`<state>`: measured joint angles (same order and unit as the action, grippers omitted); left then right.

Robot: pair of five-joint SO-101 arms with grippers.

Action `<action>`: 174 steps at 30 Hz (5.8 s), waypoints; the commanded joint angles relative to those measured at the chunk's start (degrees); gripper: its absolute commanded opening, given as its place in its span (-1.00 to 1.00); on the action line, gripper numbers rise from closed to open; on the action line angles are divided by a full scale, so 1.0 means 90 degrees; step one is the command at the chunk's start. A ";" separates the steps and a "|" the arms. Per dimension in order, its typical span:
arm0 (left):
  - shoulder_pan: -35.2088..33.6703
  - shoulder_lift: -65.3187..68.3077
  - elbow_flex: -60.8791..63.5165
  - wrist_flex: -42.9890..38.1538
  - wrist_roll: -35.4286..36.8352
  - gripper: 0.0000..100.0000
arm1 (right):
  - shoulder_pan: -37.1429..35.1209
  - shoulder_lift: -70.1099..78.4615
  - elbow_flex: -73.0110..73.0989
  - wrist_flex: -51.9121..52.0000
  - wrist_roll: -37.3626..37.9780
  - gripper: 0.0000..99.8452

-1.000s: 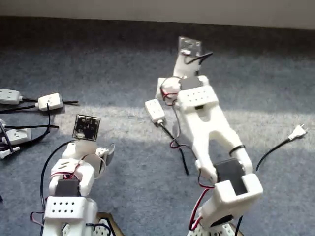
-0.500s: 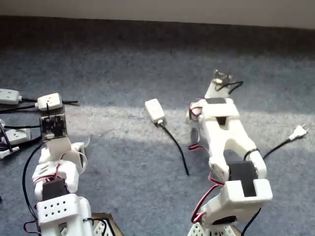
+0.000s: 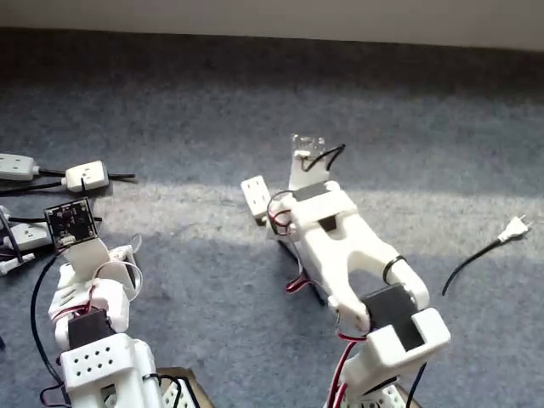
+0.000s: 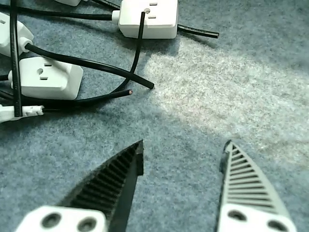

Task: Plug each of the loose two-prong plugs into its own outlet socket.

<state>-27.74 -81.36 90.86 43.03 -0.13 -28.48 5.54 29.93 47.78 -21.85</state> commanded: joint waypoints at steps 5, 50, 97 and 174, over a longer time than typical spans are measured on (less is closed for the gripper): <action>0.0200 -0.0073 -0.0259 -0.0020 0.0039 -0.47 | -0.0952 -0.0288 -0.0034 -0.0054 0.0068 -0.46; 0.0034 -0.0073 -0.0230 -0.0147 0.0059 -0.47 | -0.0415 0.1978 -0.3375 -0.0288 0.2032 -0.46; 0.0278 -0.0073 -0.0220 -0.0117 0.0049 -0.47 | 0.0103 0.2789 -0.5114 0.0640 0.2755 -0.47; 0.0484 -0.0073 -0.0210 -0.0117 0.0029 -0.47 | 0.0142 0.2789 -1.0095 0.5924 0.3731 -0.47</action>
<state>-24.13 -81.36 90.86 42.68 -0.13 -32.70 37.19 -47.16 98.15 10.42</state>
